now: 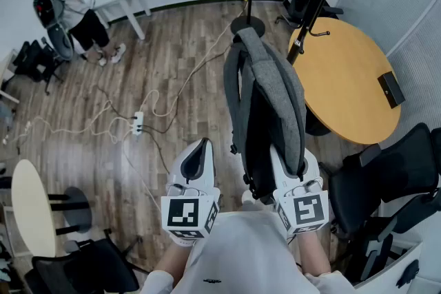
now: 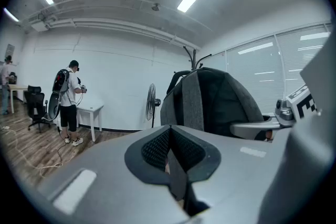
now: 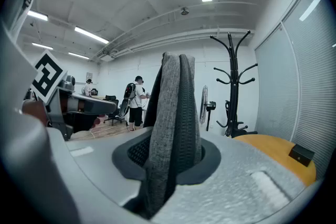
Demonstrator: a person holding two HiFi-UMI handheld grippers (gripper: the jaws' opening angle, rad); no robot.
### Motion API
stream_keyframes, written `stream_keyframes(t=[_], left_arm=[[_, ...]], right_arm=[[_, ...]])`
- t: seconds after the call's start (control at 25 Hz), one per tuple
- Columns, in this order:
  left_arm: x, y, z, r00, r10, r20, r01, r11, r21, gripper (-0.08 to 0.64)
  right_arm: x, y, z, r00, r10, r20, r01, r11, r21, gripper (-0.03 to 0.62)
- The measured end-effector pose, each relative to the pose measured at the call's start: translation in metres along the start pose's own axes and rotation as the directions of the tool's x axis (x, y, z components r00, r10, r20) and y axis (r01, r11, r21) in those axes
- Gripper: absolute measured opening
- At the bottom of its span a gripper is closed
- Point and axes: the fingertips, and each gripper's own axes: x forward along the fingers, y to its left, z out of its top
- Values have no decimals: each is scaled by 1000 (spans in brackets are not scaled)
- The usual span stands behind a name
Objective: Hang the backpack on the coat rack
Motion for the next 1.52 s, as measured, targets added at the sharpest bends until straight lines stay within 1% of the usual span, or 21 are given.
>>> stream_keyframes(t=[0.2, 0.44, 0.64, 0.76, 0.88, 1.08, 1.28, 1.52], left_arm=[[-26, 30, 4, 999, -45, 12, 45, 999, 7, 18], [-36, 68, 5, 993, -114, 26, 114, 993, 8, 18], [-41, 95, -7, 984, -180, -4, 180, 984, 11, 18], [-44, 111, -16, 979, -205, -19, 205, 979, 0, 18], [-46, 123, -15, 976, -217, -12, 217, 976, -10, 18], [-38, 150, -14, 979, -204, -11, 203, 977, -61, 18], [-20, 153, -5, 974, -227, -5, 227, 973, -45, 17], [19, 158, -8, 968, -246, -51, 245, 969, -29, 18]], right_arm=[[6, 35, 11, 999, -32, 24, 31, 999, 16, 86], [16, 71, 14, 996, -88, 32, 85, 994, 69, 86], [27, 93, 12, 990, -134, 34, 129, 985, 116, 86], [37, 107, 14, 988, -147, 36, 143, 984, 111, 86], [48, 112, 19, 986, -161, 32, 157, 982, 102, 87], [65, 119, 21, 985, -174, 25, 170, 980, 107, 87], [77, 113, 21, 982, -186, 19, 183, 976, 117, 87], [111, 96, 23, 985, -174, 21, 169, 975, 143, 87]])
